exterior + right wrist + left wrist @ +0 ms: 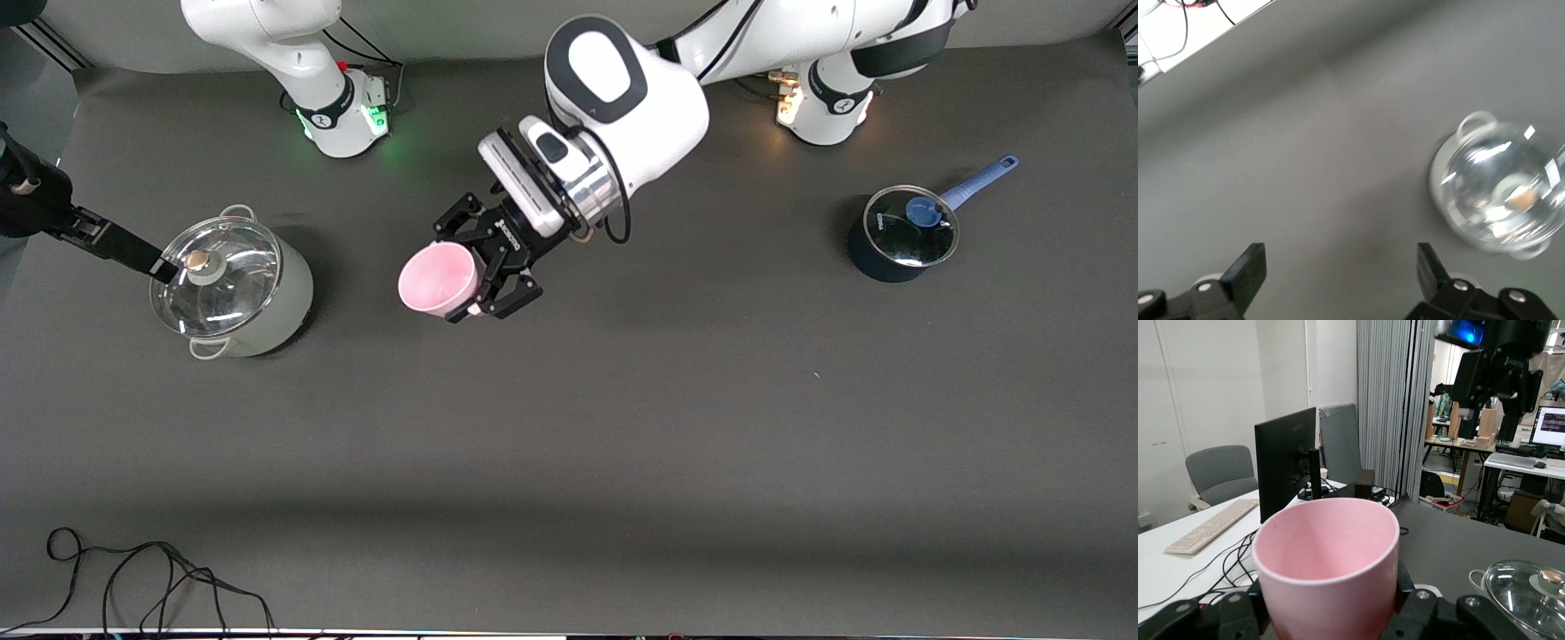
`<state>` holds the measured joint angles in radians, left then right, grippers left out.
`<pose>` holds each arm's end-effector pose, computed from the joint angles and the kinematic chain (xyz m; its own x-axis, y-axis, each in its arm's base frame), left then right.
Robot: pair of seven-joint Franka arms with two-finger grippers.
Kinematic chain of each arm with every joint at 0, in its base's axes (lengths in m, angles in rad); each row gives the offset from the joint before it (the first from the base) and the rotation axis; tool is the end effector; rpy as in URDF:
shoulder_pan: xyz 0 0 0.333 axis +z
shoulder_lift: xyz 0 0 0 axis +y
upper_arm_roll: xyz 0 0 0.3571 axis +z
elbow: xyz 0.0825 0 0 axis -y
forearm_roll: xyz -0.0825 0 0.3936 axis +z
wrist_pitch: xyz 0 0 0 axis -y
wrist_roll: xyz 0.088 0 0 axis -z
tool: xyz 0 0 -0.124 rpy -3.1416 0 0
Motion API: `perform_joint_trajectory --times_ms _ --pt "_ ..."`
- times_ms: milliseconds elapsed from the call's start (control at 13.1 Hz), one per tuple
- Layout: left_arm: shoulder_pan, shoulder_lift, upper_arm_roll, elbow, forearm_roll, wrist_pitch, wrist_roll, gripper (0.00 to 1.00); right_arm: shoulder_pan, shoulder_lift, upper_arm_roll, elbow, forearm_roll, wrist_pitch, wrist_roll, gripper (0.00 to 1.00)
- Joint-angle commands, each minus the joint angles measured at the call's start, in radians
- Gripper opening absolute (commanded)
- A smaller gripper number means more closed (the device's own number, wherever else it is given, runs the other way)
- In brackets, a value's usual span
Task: Transfer pink cup from left to right arm
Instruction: 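Hold the cup with the left gripper while the right gripper grasps it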
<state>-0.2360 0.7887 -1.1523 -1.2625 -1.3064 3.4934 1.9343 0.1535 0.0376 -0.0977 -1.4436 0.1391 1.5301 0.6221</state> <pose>0.5424 -0.5541 0.5408 0.1444 -0.1488 0.9783 -0.8214 -0.5693 0.0346 0.5723 0.0510 0.6858 0.8496 -0.5261 -0.0382 -0.5259 -0.8393 -0.1381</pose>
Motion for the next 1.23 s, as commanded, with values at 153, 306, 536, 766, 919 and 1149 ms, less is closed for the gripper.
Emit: perform_joint_trajectory --times_ms 153,306,536,766,919,1149 --pt "-0.014 -0.025 0.022 0.008 -0.013 0.01 -0.04 0.0 0.086 0.022 0.038 0.086 -0.052 -0.014 0.212 1.0" --pt "-0.014 -0.023 0.022 0.009 -0.011 0.01 -0.04 0.0 0.124 0.025 0.059 0.092 -0.052 -0.013 0.319 1.0" --pt "-0.016 -0.023 0.023 0.009 -0.011 0.01 -0.04 0.0 0.239 0.062 0.067 0.178 -0.05 -0.015 0.419 1.0" --pt "-0.016 -0.023 0.023 0.009 -0.011 0.01 -0.04 0.0 0.329 0.174 0.067 0.326 -0.055 -0.015 0.602 1.0" --pt "-0.016 -0.023 0.026 0.009 -0.01 0.01 -0.04 0.0 0.342 0.202 0.067 0.356 -0.058 -0.013 0.643 1.0" --pt "-0.016 -0.023 0.028 0.009 -0.011 0.01 -0.04 0.0 0.368 0.252 0.069 0.387 -0.061 -0.008 0.679 1.0"
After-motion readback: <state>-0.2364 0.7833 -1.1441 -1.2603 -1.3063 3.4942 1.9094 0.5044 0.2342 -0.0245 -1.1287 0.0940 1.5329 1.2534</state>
